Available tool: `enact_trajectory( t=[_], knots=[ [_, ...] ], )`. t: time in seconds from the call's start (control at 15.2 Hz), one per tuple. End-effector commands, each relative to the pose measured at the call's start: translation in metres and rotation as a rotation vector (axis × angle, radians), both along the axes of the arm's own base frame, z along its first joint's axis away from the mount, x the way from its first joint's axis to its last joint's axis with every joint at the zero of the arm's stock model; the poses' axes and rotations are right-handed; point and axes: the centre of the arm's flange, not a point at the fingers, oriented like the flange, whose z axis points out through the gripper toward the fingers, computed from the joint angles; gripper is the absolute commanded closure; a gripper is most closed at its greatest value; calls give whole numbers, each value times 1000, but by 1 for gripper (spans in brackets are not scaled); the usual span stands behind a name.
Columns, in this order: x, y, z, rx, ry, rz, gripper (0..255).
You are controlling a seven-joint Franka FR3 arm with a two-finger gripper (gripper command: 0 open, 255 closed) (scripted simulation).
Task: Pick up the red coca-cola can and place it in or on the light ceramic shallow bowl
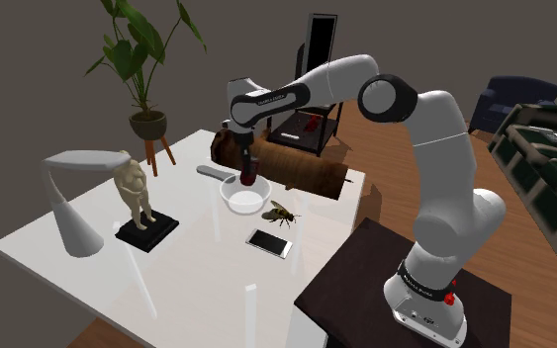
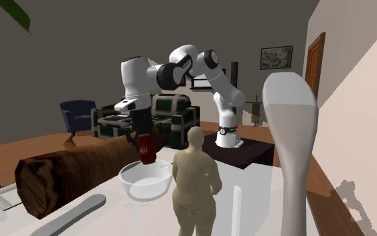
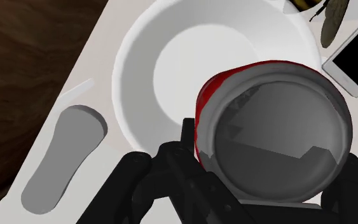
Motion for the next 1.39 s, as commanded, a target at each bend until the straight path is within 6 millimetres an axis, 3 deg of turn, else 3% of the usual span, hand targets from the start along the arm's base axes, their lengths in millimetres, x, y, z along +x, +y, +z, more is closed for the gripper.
enact_trajectory(
  t=[0.0, 0.59, 1.06, 1.12, 1.32],
  knots=[
    [0, 0, -10, 0, -1, 0, 255],
    [0, 0, -60, 0, -1, 0, 255],
    [0, 0, -60, 0, -1, 0, 255],
    [0, 0, -60, 0, -1, 0, 0],
    [0, 0, -60, 0, -1, 0, 0]
  ],
)
